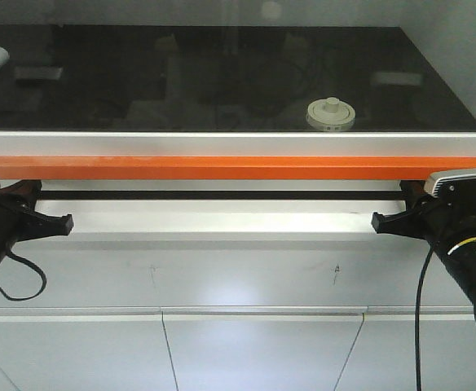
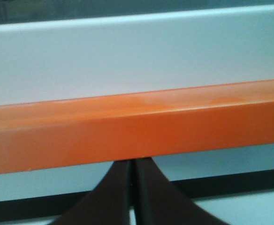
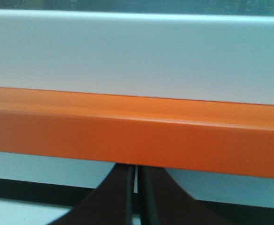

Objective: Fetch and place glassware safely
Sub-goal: 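Raise both grippers up to the orange sash bar of the hood, then push the orange sash bar upward with both grippers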

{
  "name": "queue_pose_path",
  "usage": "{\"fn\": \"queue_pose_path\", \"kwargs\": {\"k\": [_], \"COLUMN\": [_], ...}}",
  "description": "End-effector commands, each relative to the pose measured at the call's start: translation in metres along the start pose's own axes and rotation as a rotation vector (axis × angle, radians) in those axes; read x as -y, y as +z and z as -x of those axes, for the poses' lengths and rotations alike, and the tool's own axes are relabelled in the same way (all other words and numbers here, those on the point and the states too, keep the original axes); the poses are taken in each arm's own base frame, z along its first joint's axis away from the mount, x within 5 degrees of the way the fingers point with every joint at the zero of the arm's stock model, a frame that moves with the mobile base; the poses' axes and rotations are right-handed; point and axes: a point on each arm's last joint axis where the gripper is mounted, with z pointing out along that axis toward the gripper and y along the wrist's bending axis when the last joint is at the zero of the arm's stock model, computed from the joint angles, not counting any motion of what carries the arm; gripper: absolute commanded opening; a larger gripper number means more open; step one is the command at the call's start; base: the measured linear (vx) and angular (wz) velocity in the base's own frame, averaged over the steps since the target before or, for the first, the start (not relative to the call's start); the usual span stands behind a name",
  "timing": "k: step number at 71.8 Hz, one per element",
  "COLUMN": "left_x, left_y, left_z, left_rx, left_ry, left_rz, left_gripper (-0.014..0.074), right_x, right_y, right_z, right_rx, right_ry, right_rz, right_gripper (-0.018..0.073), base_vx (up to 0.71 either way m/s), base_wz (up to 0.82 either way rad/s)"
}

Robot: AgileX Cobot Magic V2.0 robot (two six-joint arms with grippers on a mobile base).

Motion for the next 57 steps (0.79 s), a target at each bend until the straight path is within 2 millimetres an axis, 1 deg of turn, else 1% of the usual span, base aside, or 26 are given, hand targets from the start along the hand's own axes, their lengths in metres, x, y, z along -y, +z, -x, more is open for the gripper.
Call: {"fn": "queue_pose_path", "kwargs": {"k": [1, 15, 25, 36, 48, 57], "left_x": [-0.001, -0.001, -0.002, -0.003, -0.004, -0.005], "left_y": [-0.007, -0.014, -0.017, -0.020, -0.024, -0.031], "left_z": [0.050, 0.063, 0.075, 0.095, 0.115, 0.131], "left_rx": [0.311, 0.346, 0.363, 0.407, 0.417, 0.466], "left_ry": [-0.003, -0.001, 0.002, 0.007, 0.011, 0.014], "left_rz": [0.007, 0.009, 0.012, 0.014, 0.019, 0.022], "left_gripper": [-0.0007, -0.0007, -0.0007, -0.0007, -0.0007, -0.0007], "right_x": [0.003, 0.003, 0.003, 0.003, 0.004, 0.004], "right_y": [-0.002, -0.006, -0.010, -0.012, -0.012, -0.015], "right_z": [0.044, 0.056, 0.064, 0.074, 0.091, 0.106], "right_rx": [0.250, 0.279, 0.302, 0.324, 0.345, 0.384], "right_ry": [-0.015, -0.020, -0.023, -0.025, -0.030, -0.036], "right_rz": [-0.017, -0.019, -0.020, -0.023, -0.023, -0.026], "right_gripper": [-0.0003, -0.0003, -0.0003, -0.0003, -0.0003, -0.0003], "base_vx": [0.00, 0.00, 0.00, 0.00, 0.00, 0.00], "base_wz": [0.00, 0.00, 0.00, 0.00, 0.00, 0.00]}}
